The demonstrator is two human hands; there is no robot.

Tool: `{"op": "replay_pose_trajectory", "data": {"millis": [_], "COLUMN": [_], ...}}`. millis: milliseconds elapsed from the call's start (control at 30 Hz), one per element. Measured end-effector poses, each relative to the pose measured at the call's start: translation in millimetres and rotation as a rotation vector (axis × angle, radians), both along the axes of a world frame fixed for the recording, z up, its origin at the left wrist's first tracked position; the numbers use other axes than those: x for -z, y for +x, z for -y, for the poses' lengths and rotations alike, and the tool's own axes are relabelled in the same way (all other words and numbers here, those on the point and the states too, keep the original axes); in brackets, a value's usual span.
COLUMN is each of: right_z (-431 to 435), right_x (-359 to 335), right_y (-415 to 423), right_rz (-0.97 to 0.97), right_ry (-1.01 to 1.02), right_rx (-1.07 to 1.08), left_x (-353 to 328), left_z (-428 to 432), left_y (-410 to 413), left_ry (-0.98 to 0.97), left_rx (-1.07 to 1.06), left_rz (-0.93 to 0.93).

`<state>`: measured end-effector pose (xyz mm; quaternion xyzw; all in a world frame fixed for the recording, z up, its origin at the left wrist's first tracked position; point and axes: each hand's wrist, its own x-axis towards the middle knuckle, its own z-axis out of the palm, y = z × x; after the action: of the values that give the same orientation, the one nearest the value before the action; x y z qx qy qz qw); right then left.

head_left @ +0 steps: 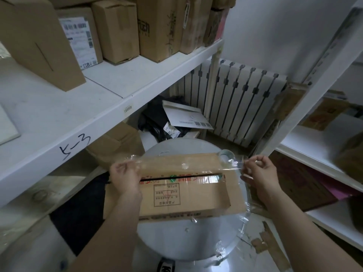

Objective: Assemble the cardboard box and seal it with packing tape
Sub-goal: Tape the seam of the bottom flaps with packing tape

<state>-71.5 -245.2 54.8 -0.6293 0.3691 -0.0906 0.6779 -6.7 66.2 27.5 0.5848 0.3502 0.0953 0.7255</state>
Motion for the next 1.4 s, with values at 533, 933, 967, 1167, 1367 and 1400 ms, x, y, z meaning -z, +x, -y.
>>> {"op": "replay_pose_trajectory", "data": {"millis": [533,933,967,1167,1367,1400], "right_z": [-33,-38,-38,-39,-44,-44], "right_x": [39,72,76,92,99,99], "right_y": [34,48,49,57,68,69], "right_rz": [-0.099,-0.218,-0.218,-0.185,-0.12,-0.12], "right_ry": [0.057,0.024,0.025,0.091,0.169,0.16], "right_rx": [0.058,0.055,0.05,-0.006,0.001,-0.017], "left_x": [46,79,82,92,98,98], "left_z": [-74,-85,-85,-91,-98,-98], "left_y": [28,25,26,36,36,36], "left_ry": [0.456,0.5,0.459,0.33,0.316,0.33], "left_rx": [0.248,0.276,0.275,0.278,0.31,0.314], "left_rz": [-0.133,-0.202,-0.209,-0.192,-0.196,-0.185]}}
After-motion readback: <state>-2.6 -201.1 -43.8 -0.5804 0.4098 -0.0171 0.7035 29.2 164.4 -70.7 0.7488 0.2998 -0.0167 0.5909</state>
